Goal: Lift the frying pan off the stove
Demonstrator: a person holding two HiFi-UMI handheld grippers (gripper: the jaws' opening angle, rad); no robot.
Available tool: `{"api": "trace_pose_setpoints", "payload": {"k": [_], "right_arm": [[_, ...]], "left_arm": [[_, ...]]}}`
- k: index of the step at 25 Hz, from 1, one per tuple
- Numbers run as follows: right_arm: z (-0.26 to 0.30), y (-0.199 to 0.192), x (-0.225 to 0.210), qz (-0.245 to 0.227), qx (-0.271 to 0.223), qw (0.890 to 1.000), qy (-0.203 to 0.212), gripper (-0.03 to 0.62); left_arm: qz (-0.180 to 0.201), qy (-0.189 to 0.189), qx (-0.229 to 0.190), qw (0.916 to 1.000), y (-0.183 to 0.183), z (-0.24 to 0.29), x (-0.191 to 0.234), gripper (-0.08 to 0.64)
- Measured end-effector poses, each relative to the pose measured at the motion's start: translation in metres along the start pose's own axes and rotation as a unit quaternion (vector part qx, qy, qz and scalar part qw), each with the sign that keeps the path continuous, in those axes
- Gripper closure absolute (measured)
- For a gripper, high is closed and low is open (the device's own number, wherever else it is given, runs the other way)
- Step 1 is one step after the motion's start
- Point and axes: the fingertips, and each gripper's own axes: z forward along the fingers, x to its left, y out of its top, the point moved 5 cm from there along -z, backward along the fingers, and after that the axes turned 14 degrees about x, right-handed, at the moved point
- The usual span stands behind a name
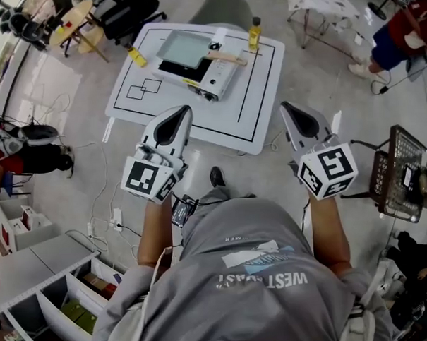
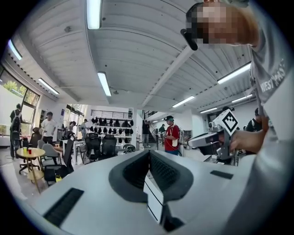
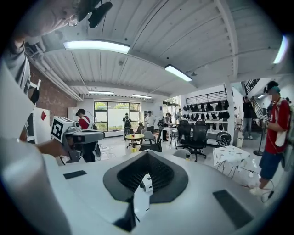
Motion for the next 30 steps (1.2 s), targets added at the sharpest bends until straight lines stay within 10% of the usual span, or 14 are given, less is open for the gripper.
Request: {"api": "trace_pose_setpoints", "payload": {"k": [30], "right_arm": [[0.068,0.043,0.000,0.020,0.024,0.993,-0.115,0.581]], "left_arm": [[-0.016,-0.123,-0.013,0.9922,-0.007,0.078,0.115,0.562]]}}
